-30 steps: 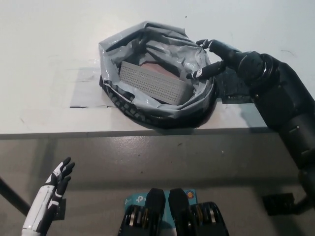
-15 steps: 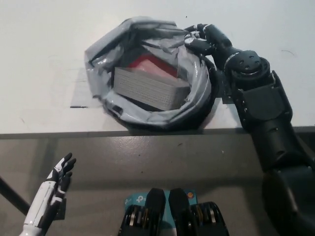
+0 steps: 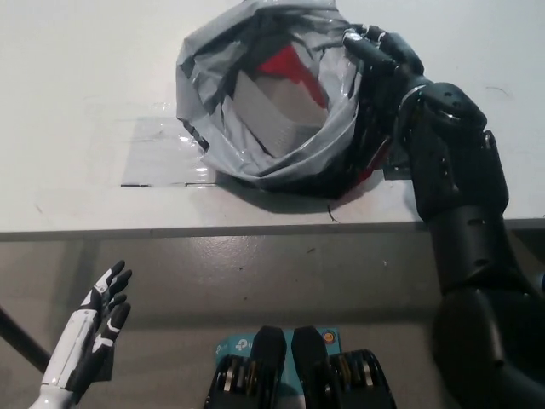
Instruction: Use the right hand to pick up a small rectangular container and put it into a plastic bag and lift the bag
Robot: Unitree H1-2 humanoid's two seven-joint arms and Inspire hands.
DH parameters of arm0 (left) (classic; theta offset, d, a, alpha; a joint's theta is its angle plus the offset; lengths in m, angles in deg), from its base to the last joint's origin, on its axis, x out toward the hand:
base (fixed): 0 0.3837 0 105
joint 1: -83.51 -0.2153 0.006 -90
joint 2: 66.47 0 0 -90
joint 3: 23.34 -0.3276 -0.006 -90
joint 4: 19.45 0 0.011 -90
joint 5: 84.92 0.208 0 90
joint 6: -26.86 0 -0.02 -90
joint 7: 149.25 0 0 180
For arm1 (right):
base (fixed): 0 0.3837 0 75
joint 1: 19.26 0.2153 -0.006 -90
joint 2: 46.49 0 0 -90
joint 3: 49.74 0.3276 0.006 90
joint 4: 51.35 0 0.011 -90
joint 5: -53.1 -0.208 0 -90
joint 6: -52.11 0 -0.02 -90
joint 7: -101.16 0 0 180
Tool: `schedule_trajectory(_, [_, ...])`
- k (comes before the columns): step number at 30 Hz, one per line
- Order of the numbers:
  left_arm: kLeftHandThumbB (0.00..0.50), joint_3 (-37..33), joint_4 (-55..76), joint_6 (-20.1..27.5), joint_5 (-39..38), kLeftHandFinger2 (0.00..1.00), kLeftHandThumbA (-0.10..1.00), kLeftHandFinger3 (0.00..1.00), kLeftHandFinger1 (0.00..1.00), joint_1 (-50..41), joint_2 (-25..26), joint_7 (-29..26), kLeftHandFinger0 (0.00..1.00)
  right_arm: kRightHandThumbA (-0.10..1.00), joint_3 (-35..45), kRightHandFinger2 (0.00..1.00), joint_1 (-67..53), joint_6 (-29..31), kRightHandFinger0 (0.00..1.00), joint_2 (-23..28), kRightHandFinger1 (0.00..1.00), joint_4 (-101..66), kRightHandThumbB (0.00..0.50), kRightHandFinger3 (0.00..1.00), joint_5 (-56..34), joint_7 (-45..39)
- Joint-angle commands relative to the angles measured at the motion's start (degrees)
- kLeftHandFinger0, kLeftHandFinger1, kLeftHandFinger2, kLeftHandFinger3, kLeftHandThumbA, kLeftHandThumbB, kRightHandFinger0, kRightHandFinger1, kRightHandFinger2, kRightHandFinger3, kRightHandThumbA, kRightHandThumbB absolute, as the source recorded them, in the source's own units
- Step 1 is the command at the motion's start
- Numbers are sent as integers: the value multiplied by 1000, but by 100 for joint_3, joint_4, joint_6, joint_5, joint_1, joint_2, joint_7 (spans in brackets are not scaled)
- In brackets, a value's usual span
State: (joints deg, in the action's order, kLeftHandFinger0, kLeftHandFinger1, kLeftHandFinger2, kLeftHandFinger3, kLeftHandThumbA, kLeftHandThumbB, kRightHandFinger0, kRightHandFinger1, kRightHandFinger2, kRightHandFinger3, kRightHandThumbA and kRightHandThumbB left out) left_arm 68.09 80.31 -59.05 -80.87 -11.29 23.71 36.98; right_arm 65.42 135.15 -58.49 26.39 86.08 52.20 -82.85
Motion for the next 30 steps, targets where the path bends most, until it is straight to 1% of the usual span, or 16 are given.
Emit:
schedule_trajectory(1, [52, 58, 117, 68, -52, 1000, 922, 1000, 1000, 53, 130, 73, 989, -100, 131, 823, 497, -359, 0, -96, 342, -384, 214, 606, -647, 256])
schedule_trajectory(2, [48, 62, 99, 93, -72, 1000, 916, 1000, 1000, 53, 128, 75, 990, -100, 186, 798, 541, -542, 0, -148, 318, -500, 223, 814, -767, 325])
schedule_trajectory(4, [42, 63, 91, 107, -77, 1000, 911, 1000, 1000, 55, 122, 71, 988, -100, 210, 752, 611, -632, 0, -198, 268, -582, 220, 1000, -896, 407])
schedule_trajectory(8, [36, 52, 88, 95, -51, 1000, 907, 1000, 1000, 49, 98, 54, 988, -100, 38, 675, 914, -632, 0, -384, 173, -929, 199, 967, -1254, 684])
schedule_trajectory(9, [36, 53, 81, 108, -56, 1000, 906, 1000, 1000, 51, 97, 54, 988, -100, -8, 676, 945, -632, 0, -393, 174, -960, 178, 996, -1287, 689])
schedule_trajectory(10, [23, 53, 80, 109, -65, 1000, 896, 1000, 1000, 54, 98, 57, 990, -100, -120, 673, 1052, -632, 0, -445, 175, -1060, 167, 892, -1358, 748])
schedule_trajectory(13, [21, 43, 84, 103, -37, 1000, 893, 1000, 1000, 58, 103, 57, 990, -100, -193, 654, 1313, -632, 0, -538, 161, -1070, 163, 770, -1584, 1067])
schedule_trajectory(14, [21, 46, 82, 109, -45, 1000, 892, 1000, 1000, 57, 102, 57, 990, -100, -149, 624, 1440, -632, 0, -575, 137, -1028, 145, 876, -1746, 1134])
schedule_trajectory(15, [21, 47, 81, 111, -48, 1000, 891, 1000, 1000, 57, 101, 57, 989, -100, -162, 618, 1463, -632, 0, -575, 131, -1021, 147, 908, -1809, 1157])
schedule_trajectory(16, [21, 50, 84, 105, -58, 1000, 887, 1000, 1000, 54, 100, 58, 989, -100, -167, 602, 1552, -632, 0, -586, 113, -986, 133, 1000, -1937, 1223])
schedule_trajectory(18, [10, 48, 97, 82, -35, 1000, 879, 1000, 1000, 65, 98, 50, 987, -100, -97, 580, 1936, -632, 0, -639, 90, -864, 155, 1000, -2118, 1272])
schedule_trajectory(22, [5, 45, 111, 47, 11, 1000, 863, 1000, 1000, 89, 104, 39, 977, -100, -119, 561, 2423, -632, 0, -627, 58, -687, 152, 1000, -2328, 1318])
schedule_trajectory(25, [4, 45, 97, 39, -5, 1000, 835, 1000, 1000, 99, 102, 45, 971, -100, -116, 695, 3039, -632, 0, -629, 120, -468, 170, 1000, -2529, 1580])
schedule_trajectory(27, [3, 47, 68, 82, -15, 1000, 831, 1000, 1000, 86, 90, 37, 971, -100, -103, 716, 3231, -632, 0, -636, 124, -425, 168, 1000, -2547, 1614])
schedule_trajectory(28, [3, 50, 79, 77, -26, 1000, 803, 1000, 1000, 66, 78, 31, 970, -100, -104, 752, 3544, -632, 0, -608, 150, -316, 132, 1000, -2562, 1649])
schedule_trajectory(30, [4, 51, 79, 78, -33, 1000, 801, 1000, 1000, 57, 70, 29, 969, -100, -93, 777, 3724, -632, 0, -588, 165, -243, 130, 1000, -2586, 1670])
